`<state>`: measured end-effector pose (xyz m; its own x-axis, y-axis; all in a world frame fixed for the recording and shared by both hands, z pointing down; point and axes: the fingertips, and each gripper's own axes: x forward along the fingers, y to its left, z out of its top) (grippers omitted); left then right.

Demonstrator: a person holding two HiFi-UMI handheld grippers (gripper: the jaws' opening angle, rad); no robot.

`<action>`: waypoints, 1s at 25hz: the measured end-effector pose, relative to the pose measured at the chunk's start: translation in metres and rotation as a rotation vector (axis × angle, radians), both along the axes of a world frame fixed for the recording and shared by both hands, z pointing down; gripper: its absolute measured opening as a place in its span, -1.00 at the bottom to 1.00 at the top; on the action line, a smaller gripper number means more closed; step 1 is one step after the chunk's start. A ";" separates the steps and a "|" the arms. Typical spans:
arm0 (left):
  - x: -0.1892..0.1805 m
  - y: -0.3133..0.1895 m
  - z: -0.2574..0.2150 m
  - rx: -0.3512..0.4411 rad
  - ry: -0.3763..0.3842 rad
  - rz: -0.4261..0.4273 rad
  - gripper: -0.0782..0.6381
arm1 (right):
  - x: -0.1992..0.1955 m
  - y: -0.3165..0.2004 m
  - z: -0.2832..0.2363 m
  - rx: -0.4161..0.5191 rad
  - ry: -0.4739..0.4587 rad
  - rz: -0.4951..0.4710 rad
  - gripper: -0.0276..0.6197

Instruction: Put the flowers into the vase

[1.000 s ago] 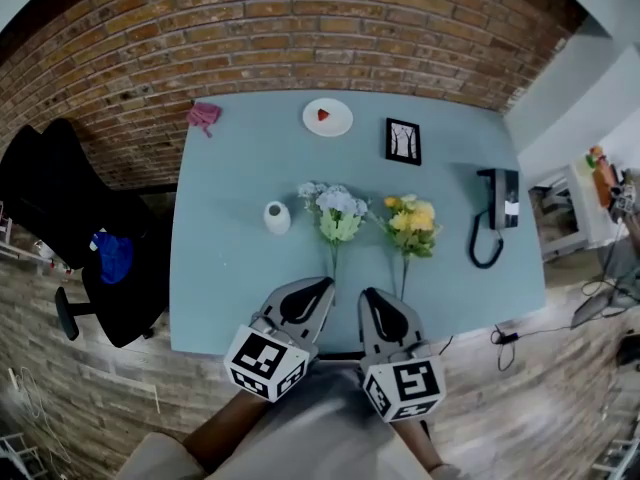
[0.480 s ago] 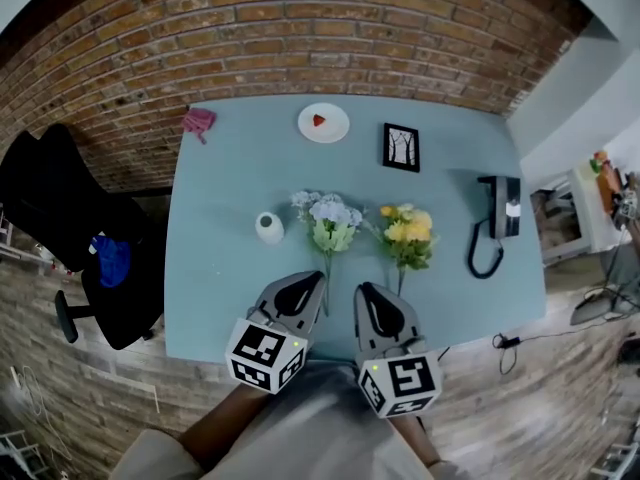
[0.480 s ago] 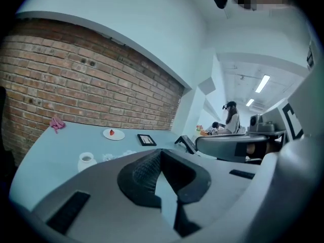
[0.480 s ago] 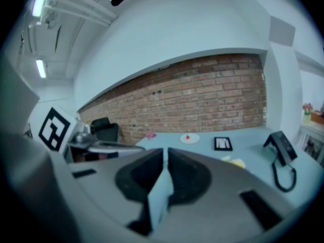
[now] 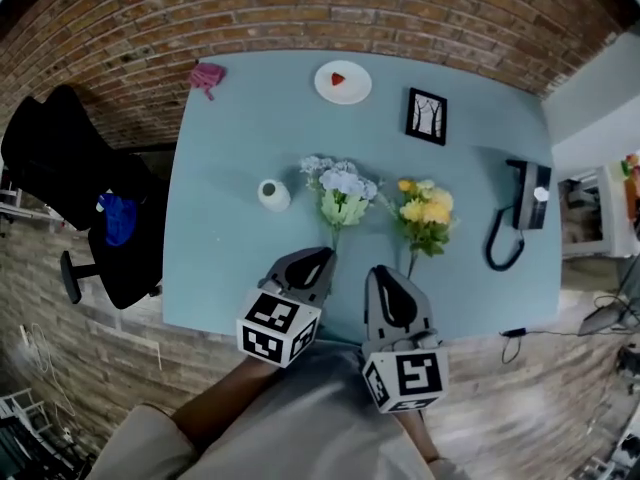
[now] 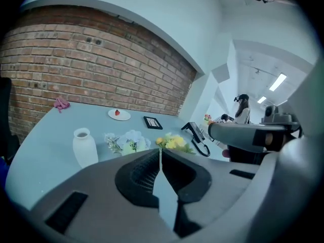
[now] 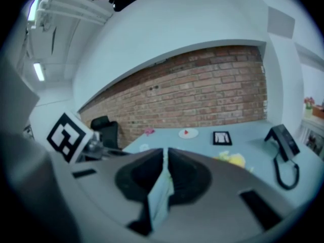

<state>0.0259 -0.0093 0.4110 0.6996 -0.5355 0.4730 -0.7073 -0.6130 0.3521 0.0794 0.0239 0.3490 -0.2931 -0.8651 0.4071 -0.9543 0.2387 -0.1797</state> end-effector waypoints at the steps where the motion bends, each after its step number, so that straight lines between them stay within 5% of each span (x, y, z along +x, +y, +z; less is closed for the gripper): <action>1: 0.002 -0.001 0.006 -0.018 -0.004 -0.004 -0.76 | -0.001 0.000 0.003 -0.008 -0.005 -0.006 -0.84; 15: 0.012 -0.018 0.073 -0.153 -0.134 -0.081 -0.76 | 0.011 -0.007 0.032 -0.088 -0.066 -0.067 -0.84; 25: 0.017 -0.026 0.108 -0.272 -0.156 -0.102 -0.55 | 0.017 -0.013 0.055 -0.153 -0.108 -0.082 -0.84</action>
